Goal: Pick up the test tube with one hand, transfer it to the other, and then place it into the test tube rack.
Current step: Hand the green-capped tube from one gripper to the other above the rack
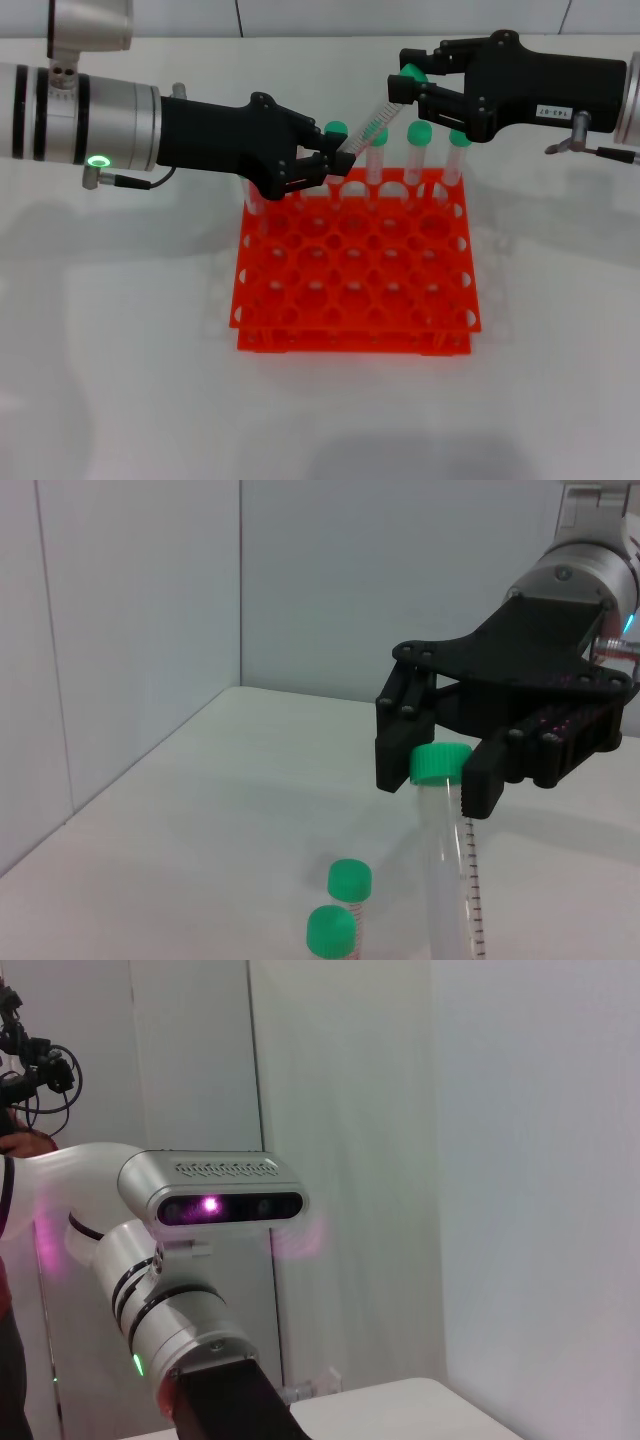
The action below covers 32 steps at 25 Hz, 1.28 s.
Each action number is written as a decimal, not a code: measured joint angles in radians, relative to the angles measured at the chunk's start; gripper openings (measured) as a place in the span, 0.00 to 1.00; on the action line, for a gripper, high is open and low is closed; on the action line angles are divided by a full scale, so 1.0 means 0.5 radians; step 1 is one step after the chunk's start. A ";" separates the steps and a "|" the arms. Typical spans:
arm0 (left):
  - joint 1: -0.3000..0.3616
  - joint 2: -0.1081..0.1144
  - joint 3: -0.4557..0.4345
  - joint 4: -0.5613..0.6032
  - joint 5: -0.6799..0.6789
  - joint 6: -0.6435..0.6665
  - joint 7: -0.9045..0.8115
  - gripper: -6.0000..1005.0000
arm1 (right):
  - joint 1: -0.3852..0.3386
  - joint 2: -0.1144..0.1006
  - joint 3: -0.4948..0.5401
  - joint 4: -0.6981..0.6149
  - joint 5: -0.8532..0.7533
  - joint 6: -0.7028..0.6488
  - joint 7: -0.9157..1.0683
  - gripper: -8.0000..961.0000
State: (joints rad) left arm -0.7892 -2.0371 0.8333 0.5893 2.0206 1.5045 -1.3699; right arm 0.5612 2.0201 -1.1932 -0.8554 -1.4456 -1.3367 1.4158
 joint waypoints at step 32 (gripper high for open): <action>0.006 -0.003 0.008 0.003 -0.027 -0.003 0.003 0.19 | 0.021 -0.003 -0.036 -0.016 -0.005 -0.014 0.000 0.30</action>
State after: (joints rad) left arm -0.7865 -2.0388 0.8375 0.5907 2.0072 1.5028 -1.3682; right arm 0.5718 2.0187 -1.2113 -0.8636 -1.4481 -1.3439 1.4158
